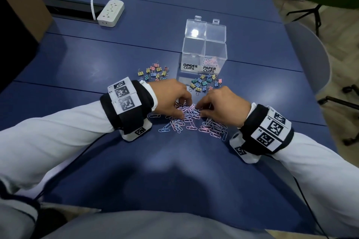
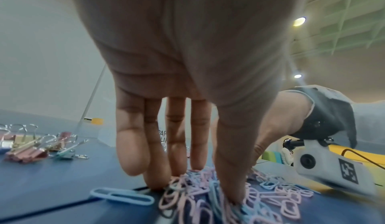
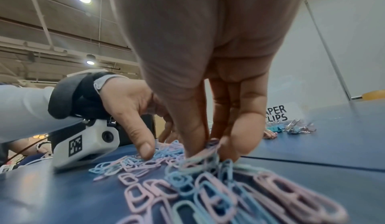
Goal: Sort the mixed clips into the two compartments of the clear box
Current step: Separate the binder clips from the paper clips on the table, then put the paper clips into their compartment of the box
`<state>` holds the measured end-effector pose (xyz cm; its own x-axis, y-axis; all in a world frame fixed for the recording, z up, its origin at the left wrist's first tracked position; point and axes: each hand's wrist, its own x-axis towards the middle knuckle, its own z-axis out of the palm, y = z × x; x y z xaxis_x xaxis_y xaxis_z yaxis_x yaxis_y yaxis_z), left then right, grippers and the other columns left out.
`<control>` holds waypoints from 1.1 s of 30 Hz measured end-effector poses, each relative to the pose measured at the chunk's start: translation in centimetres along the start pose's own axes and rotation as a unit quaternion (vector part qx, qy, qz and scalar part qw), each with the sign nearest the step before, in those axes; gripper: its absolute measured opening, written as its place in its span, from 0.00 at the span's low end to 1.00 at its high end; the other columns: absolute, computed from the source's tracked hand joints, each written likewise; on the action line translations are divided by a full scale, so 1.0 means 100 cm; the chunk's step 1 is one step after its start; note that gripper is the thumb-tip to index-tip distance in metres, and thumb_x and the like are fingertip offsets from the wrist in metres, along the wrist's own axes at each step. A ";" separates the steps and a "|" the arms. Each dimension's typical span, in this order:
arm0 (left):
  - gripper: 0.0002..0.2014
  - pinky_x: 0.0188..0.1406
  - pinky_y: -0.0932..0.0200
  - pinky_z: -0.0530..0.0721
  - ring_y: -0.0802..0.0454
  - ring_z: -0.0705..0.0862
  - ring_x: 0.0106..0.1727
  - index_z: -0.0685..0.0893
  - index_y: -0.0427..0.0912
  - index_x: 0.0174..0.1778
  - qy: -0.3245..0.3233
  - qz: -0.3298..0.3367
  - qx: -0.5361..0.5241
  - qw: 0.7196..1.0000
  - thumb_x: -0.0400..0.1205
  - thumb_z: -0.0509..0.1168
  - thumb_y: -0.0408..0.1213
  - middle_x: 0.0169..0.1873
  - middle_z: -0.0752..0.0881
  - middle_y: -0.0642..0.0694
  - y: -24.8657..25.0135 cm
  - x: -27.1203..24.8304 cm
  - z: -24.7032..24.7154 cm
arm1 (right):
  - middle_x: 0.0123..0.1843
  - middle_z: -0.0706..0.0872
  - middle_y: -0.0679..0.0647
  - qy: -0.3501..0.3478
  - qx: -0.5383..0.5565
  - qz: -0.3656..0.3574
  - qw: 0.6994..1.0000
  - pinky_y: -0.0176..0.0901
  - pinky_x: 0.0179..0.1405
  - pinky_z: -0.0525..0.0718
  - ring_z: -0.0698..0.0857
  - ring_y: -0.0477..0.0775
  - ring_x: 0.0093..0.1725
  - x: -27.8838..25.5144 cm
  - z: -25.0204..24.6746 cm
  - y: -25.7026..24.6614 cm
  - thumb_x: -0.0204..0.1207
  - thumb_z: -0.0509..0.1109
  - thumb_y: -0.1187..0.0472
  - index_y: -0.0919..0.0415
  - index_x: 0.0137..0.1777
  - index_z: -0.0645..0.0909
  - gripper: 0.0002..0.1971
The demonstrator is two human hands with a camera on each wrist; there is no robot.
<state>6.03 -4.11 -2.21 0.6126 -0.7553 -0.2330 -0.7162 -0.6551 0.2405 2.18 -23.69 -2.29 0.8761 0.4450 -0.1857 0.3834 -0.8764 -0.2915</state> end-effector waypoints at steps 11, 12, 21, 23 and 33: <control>0.12 0.50 0.62 0.82 0.54 0.87 0.45 0.89 0.48 0.57 0.025 -0.010 -0.014 1.000 0.79 0.70 0.45 0.48 0.91 0.51 0.002 0.006 -0.006 | 0.42 0.93 0.48 0.071 0.086 0.022 0.994 0.18 0.39 0.76 0.85 0.38 0.37 -0.007 -0.016 0.012 0.73 0.76 0.59 0.54 0.49 0.91 0.07; 0.12 0.48 0.64 0.80 0.55 0.86 0.44 0.90 0.48 0.56 0.029 -0.010 -0.020 0.999 0.78 0.70 0.45 0.48 0.91 0.51 0.001 0.006 -0.007 | 0.38 0.92 0.48 0.085 0.105 0.030 0.990 0.17 0.38 0.75 0.85 0.37 0.36 -0.007 -0.021 0.013 0.72 0.76 0.58 0.54 0.48 0.91 0.06; 0.10 0.35 0.82 0.67 0.67 0.79 0.31 0.92 0.51 0.50 0.093 -0.008 -0.085 0.992 0.76 0.73 0.47 0.41 0.92 0.53 -0.007 -0.001 -0.023 | 0.34 0.90 0.61 0.248 0.204 0.087 0.943 0.38 0.38 0.89 0.85 0.47 0.27 0.041 -0.097 0.041 0.72 0.76 0.61 0.59 0.46 0.90 0.05; 0.10 0.32 0.84 0.67 0.70 0.78 0.27 0.92 0.50 0.49 0.141 -0.023 -0.109 0.984 0.75 0.74 0.47 0.39 0.93 0.53 -0.005 -0.001 -0.034 | 0.36 0.90 0.62 0.271 0.194 0.112 0.936 0.41 0.38 0.90 0.85 0.48 0.26 0.063 -0.105 0.047 0.72 0.75 0.63 0.61 0.46 0.89 0.04; 0.08 0.25 0.87 0.70 0.77 0.78 0.20 0.92 0.47 0.47 0.216 -0.115 -0.139 0.960 0.74 0.75 0.42 0.34 0.90 0.48 -0.024 0.077 -0.108 | 0.52 0.91 0.56 0.207 0.076 0.126 0.967 0.39 0.64 0.79 0.87 0.52 0.55 0.082 -0.090 0.060 0.70 0.77 0.60 0.57 0.59 0.87 0.17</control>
<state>16.11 -8.56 5.64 0.8681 -0.4886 0.0872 -0.4652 -0.7400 0.4857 14.31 -26.95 2.85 0.9902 0.0813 0.1137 0.1225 -0.8964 -0.4260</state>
